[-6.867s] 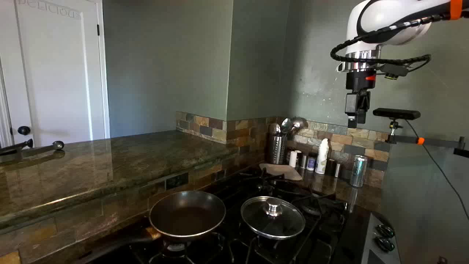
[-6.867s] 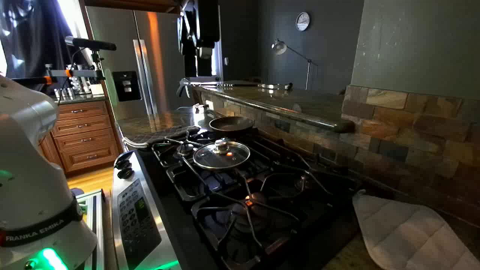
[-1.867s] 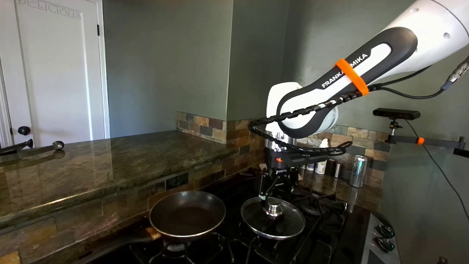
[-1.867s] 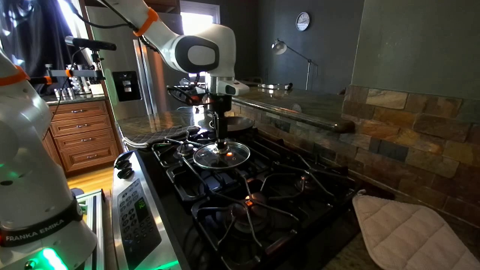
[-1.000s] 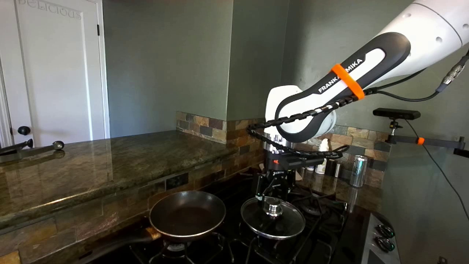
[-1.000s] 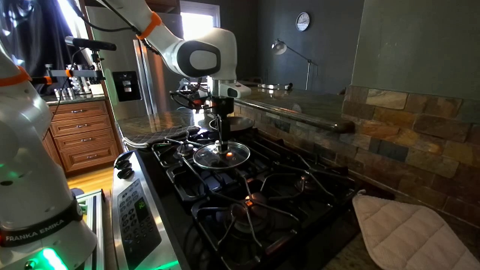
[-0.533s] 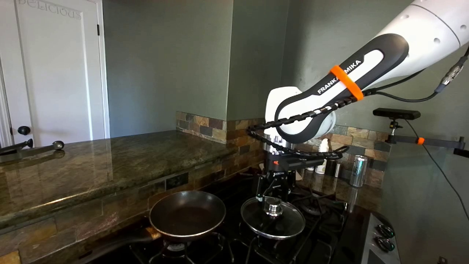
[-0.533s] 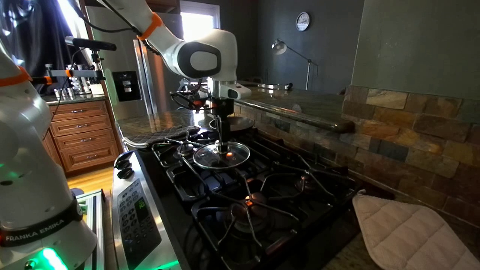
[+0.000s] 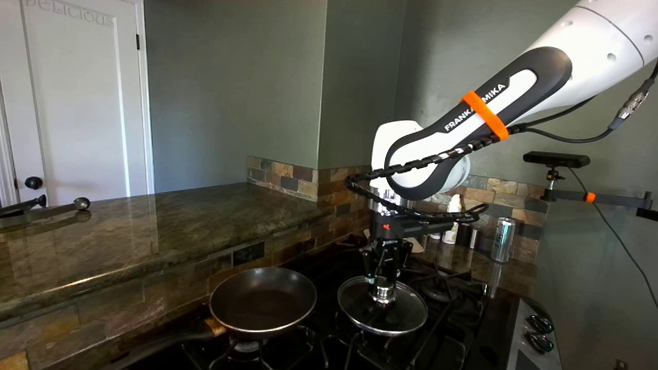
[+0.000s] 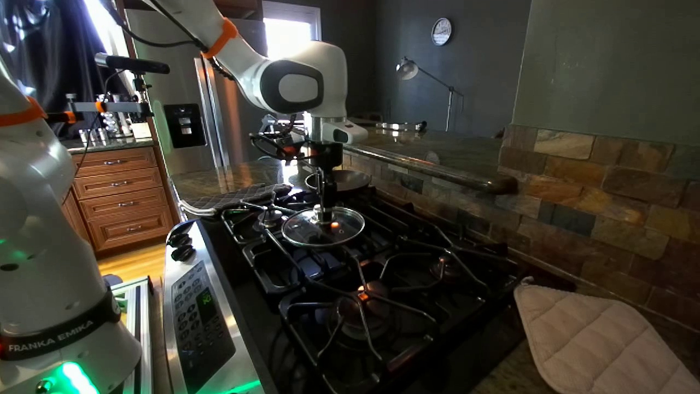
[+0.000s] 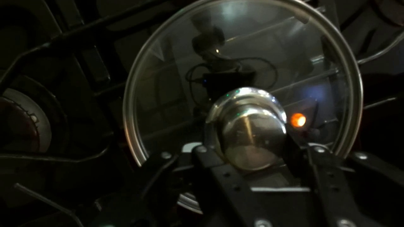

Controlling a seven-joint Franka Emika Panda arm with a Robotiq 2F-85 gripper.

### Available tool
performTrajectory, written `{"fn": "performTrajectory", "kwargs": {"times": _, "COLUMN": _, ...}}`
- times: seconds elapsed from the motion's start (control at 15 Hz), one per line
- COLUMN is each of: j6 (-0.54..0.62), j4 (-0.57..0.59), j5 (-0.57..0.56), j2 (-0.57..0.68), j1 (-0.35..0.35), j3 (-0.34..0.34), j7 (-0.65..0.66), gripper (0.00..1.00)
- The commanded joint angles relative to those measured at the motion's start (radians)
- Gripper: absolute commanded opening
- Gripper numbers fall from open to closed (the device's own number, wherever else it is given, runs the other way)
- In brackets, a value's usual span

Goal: Put the glass lid on the pan.

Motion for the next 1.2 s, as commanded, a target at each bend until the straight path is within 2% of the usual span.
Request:
{"fn": "performTrajectory", "kwargs": {"times": 0.0, "j6": 0.011, "j4": 0.012, "j5": -0.017, "j2": 0.017, "j1": 0.004, "j3": 0.000, "j7": 0.028, "gripper": 0.23}}
{"fn": "performTrajectory", "kwargs": {"times": 1.13, "j6": -0.012, "j4": 0.048, "j5": -0.023, "j2": 0.007, "j1": 0.010, "j3": 0.003, "j7": 0.013, "gripper": 0.23}}
